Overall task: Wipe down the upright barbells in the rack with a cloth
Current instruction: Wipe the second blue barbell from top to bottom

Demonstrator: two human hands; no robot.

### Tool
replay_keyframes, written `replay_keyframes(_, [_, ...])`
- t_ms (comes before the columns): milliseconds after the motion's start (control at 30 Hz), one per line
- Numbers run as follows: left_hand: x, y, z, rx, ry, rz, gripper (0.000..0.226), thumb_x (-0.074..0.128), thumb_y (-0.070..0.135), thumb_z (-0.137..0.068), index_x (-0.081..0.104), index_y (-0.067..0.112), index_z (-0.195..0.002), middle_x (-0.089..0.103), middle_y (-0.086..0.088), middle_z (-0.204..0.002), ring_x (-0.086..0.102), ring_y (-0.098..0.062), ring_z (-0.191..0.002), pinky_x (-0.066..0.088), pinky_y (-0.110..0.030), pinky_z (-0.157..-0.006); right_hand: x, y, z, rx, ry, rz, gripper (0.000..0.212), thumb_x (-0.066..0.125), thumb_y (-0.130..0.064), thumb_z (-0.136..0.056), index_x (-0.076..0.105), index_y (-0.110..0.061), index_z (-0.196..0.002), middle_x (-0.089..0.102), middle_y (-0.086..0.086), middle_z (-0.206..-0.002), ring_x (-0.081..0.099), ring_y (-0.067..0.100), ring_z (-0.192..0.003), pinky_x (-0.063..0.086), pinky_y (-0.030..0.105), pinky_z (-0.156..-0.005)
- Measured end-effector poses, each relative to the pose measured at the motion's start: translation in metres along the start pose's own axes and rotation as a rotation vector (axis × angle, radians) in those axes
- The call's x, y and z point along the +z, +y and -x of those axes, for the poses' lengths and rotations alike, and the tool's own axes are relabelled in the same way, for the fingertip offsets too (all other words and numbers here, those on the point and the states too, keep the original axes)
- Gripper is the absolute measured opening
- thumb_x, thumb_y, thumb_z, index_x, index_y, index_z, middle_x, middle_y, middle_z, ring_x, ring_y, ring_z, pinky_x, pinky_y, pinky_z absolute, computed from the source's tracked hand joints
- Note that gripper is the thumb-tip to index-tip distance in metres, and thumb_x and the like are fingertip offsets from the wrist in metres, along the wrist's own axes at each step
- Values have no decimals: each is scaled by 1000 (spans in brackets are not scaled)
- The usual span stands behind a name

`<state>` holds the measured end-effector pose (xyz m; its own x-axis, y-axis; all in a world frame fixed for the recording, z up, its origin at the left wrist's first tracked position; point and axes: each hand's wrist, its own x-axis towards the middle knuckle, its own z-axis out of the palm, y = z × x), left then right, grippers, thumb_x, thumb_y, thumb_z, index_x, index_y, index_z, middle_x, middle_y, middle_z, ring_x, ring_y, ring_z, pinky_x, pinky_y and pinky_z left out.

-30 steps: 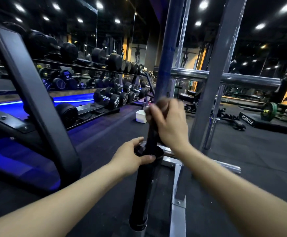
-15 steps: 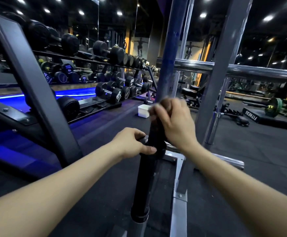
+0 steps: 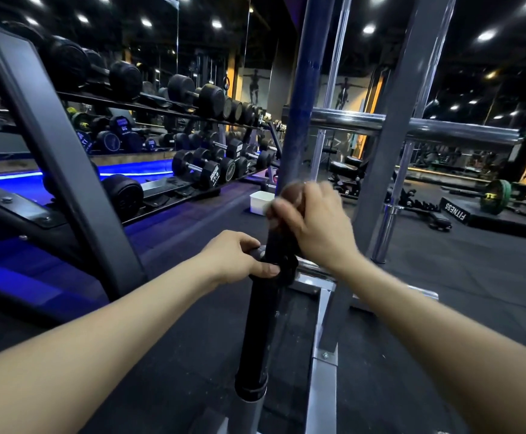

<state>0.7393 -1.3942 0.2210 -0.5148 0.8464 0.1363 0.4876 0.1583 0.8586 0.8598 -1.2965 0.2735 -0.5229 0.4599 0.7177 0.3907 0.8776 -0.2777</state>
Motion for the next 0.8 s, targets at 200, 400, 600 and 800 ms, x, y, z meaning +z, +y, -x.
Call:
replay_keyframes(200, [1, -10, -6, 12, -1, -10, 77, 84, 56, -34, 71, 20, -101, 70, 7, -93, 61, -8, -86, 44, -22, -79, 0, -2, -21, -17, 67, -244, 38, 53, -47, -92, 54, -12, -105, 50, 8, -106, 47, 26, -103, 38, 34, -83])
replay_keyframes(400, [0, -7, -3, 25, 35, -12, 45, 88, 34, -57, 72, 19, -96, 70, 6, -87, 62, -9, -84, 43, -23, -76, 20, 18, 28, -22, -168, 73, 49, 53, -52, -88, 53, -7, -108, 47, 11, -107, 43, 30, -105, 38, 39, -88])
replay_keyframes(600, [1, -9, -3, 6, 12, 39, 56, 90, 43, -46, 71, 23, -94, 69, 10, -90, 60, -7, -86, 43, -23, -80, -7, 0, -19, -31, 27, -69, 49, 52, -51, -90, 51, -6, -110, 48, 13, -111, 42, 29, -108, 34, 36, -89])
replay_keyframes(800, [2, -8, -2, 61, 19, 24, 24, 88, 27, -60, 68, 24, -74, 64, 10, -72, 56, -7, -72, 42, -24, -73, 28, 19, 31, -55, -135, -30, 45, 54, -55, -86, 55, -14, -105, 49, 6, -100, 43, 25, -98, 39, 39, -88])
